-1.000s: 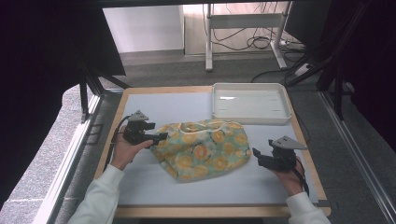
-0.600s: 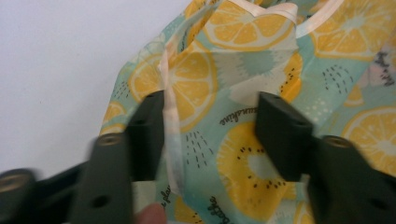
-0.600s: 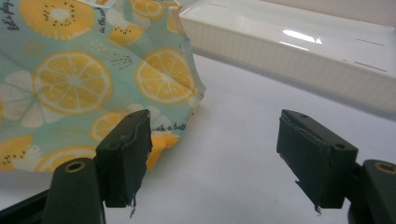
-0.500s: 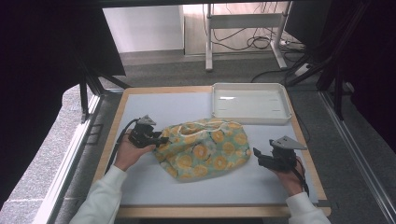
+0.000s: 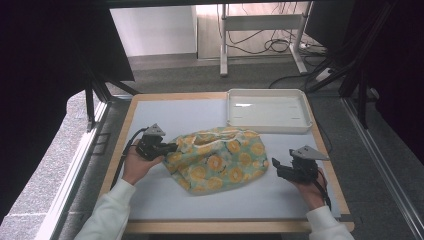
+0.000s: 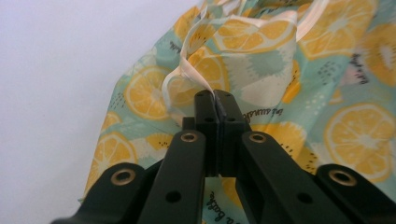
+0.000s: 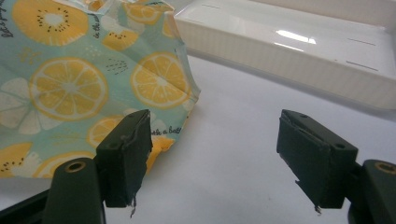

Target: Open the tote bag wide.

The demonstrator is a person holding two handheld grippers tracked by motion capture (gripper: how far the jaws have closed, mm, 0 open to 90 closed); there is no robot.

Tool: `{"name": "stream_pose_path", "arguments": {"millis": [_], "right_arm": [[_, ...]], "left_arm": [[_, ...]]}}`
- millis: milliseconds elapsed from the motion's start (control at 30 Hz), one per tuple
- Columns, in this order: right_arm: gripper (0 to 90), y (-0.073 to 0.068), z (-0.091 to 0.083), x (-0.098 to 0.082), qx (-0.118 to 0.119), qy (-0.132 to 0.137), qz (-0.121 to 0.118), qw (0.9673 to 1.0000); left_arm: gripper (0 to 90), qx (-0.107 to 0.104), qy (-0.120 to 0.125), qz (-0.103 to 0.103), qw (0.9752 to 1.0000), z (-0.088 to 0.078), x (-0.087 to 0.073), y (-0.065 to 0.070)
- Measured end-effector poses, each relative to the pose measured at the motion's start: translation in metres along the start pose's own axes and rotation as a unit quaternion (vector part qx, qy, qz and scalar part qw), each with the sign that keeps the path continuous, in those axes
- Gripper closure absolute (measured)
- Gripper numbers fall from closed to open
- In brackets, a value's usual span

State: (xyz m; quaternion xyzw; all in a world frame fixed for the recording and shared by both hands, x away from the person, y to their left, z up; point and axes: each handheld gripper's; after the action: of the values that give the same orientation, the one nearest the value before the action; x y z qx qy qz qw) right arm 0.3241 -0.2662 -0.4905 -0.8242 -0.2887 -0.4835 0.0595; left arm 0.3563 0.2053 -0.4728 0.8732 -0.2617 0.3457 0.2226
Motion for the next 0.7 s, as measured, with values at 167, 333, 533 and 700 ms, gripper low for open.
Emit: {"name": "stream_pose_path", "arguments": {"millis": [167, 333, 533, 700], "right_arm": [[26.9, 0.000, -0.002, 0.002, 0.000, 0.007, -0.001, 1.0000], [27.2, 0.000, -0.004, 0.005, 0.002, 0.016, -0.008, 0.9998], [27.9, -0.003, -0.003, 0.015, 0.014, 0.021, -0.021, 0.9995], [28.3, -0.007, -0.002, 0.032, 0.021, 0.030, -0.036, 0.9987]], "left_arm": [[90.0, -0.013, 0.019, -0.003, 0.9997, -0.010, 0.000, 0.002], [90.0, -0.023, 0.030, -0.009, 0.9992, -0.011, 0.001, 0.003], [90.0, -0.033, 0.038, -0.015, 0.9986, -0.011, 0.002, 0.004], [90.0, -0.036, 0.045, -0.018, 0.9982, -0.015, 0.002, 0.004]]}}
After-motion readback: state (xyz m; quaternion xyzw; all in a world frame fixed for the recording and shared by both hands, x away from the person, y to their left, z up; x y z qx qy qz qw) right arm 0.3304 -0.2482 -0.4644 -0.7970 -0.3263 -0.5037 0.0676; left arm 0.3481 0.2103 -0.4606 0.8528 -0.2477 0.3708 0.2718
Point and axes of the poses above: each handheld gripper's, and its own axes: z roughly forward along the jaws, x roughly out of its top, y roughly to its right, and after that the axes turned 8 degrees about -z, right-handed
